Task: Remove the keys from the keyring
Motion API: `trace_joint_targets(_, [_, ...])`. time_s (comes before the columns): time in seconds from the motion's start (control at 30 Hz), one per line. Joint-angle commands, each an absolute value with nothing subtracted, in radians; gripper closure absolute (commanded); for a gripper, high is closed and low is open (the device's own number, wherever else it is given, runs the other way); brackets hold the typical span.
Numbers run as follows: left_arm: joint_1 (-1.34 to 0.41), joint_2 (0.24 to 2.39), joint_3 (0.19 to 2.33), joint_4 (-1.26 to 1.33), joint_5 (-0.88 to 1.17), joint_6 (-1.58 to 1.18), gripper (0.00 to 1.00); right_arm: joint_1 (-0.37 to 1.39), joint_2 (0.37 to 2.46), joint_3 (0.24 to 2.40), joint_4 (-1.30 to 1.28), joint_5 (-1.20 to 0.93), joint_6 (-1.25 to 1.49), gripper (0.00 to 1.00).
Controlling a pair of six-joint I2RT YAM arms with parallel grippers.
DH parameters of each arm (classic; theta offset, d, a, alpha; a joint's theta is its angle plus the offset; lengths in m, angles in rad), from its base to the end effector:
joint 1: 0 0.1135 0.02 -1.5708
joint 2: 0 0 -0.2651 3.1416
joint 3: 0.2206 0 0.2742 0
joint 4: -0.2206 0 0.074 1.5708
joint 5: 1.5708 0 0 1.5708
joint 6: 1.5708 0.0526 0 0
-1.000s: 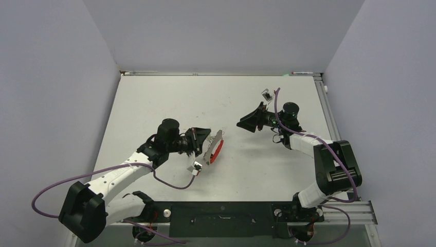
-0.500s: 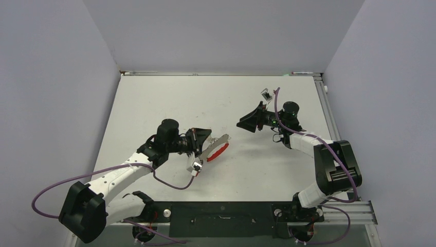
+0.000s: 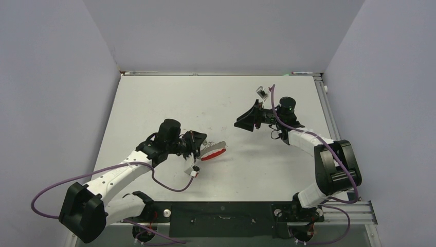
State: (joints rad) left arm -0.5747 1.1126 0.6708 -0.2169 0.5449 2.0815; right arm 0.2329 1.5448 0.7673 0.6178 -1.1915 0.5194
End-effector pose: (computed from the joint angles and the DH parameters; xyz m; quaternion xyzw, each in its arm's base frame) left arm 0.2071 -0.1666 0.2183 0.8678 0.0928 0.1140 0.4746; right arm 0.3178 0.1256 0.2187 -0.2702 0.6756 0.5945 0.3423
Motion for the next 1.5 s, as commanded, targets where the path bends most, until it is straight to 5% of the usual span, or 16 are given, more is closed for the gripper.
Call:
trace_joint_targets(0.0, [-0.586, 1.099, 0.772, -0.383, 0.500, 2.182, 1.00, 0.249, 1.505, 0.828, 0.554, -1.258, 0.433, 0.45])
trace_joint_targets(0.4, [-0.648, 1.154, 0.907, -0.655, 0.353, 1.979, 1.00, 0.350, 1.505, 0.975, 0.010, -1.305, 0.037, 0.54])
trace_joint_targets(0.87, [-0.692, 1.236, 1.054, -0.902, 0.303, 1.697, 1.00, 0.355, 1.507, 0.993, -0.050, -1.319, 0.027, 0.56])
trace_joint_targets(1.47, [-0.692, 1.537, 1.395, -1.161, 0.380, 0.906, 1.00, 0.324, 1.527, 0.986, -0.029, -1.324, 0.069, 0.62])
